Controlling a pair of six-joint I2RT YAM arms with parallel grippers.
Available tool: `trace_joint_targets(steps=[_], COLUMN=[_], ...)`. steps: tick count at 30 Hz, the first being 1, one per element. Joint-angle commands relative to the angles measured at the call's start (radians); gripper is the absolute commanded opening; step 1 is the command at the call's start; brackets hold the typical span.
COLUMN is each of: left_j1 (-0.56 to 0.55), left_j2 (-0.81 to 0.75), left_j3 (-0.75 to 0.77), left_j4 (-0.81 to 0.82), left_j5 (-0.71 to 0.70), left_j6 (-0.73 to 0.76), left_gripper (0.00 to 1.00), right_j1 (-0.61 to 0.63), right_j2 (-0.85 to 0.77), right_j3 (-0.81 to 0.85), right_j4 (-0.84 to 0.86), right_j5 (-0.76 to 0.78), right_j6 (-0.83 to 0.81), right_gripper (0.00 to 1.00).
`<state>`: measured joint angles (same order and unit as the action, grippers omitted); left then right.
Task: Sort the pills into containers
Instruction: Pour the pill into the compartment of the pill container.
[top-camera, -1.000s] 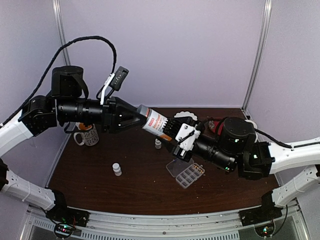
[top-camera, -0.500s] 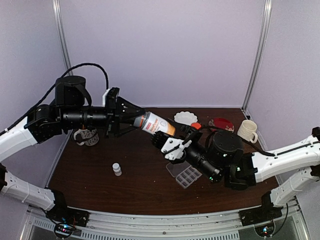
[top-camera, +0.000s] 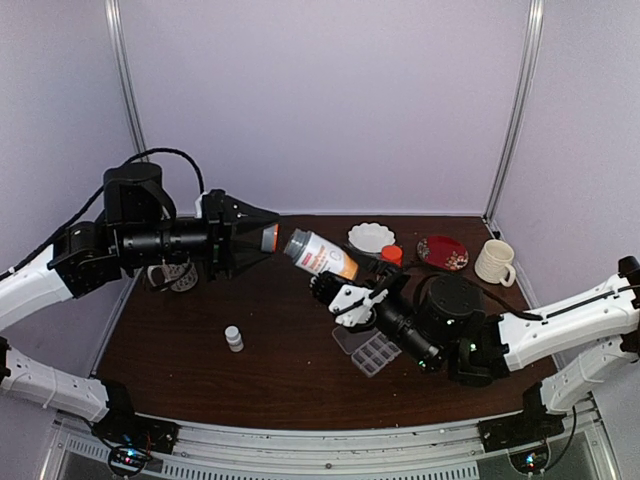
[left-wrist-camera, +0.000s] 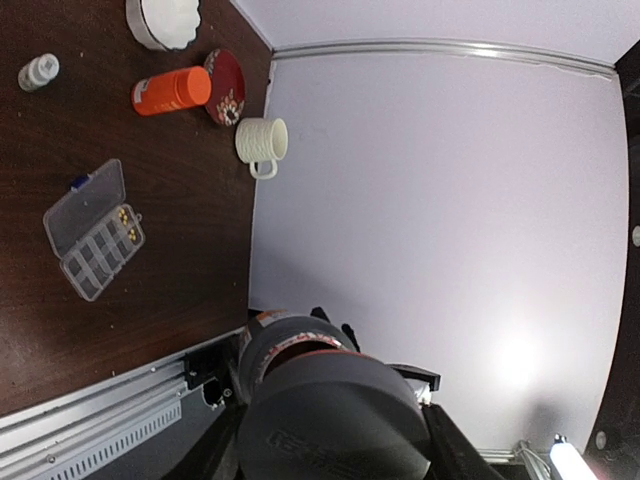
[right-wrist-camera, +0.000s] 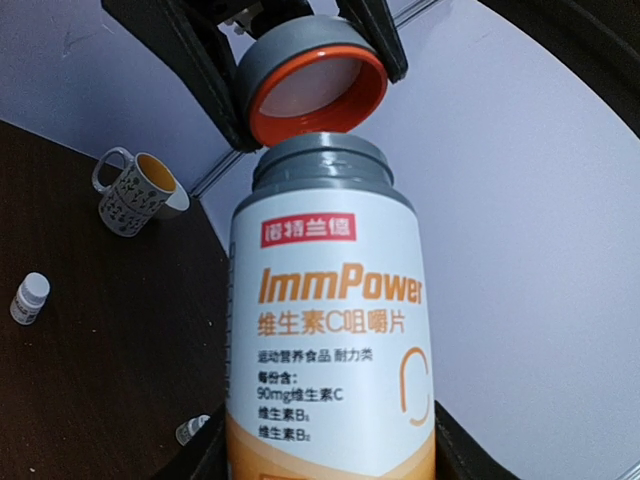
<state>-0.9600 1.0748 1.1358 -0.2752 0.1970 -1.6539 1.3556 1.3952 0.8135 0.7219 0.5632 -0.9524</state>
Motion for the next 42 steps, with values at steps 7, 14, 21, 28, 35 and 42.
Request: trace_joint_targets(steps=[7,14,21,28,35,42], left_j1=[0.099,0.101,0.101,0.101,0.100,0.099], left_j2=[-0.022,-0.002,0.014,0.022,0.053,0.093], left_j3=[0.193,0.104,0.035,-0.033,-0.085,-0.096], left_j4=[-0.251,-0.247,-0.231,-0.185,-0.131,-0.093], left_j5=[-0.179,-0.249,-0.254,-0.231,-0.198,-0.137], left_j6=[0.700,0.952,1.045,1.073,1.097,1.117], left_gripper=[0.00,0.00,0.00,0.00,0.00,0.00], right_j1=[-0.020,-0.042,-0.106,-0.127,-0.131,-0.182], right_j2=[-0.234,-0.354,-0.409,-0.486,-0.556,-0.581], right_j3=[-0.144,-0.254,-0.309,-0.433,-0.555,-0.632], right_j4=[-0.114,-0.245,-0.426,-0.496,-0.545,-0.571], right_j5=[-0.056,-0.082,-0.126,-0.207,-0.237,-0.311], right_j6=[0.373,0.647,0.984,1.219,1.372,1.481], right_gripper=[0.00,0.00,0.00,0.00,0.00,0.00])
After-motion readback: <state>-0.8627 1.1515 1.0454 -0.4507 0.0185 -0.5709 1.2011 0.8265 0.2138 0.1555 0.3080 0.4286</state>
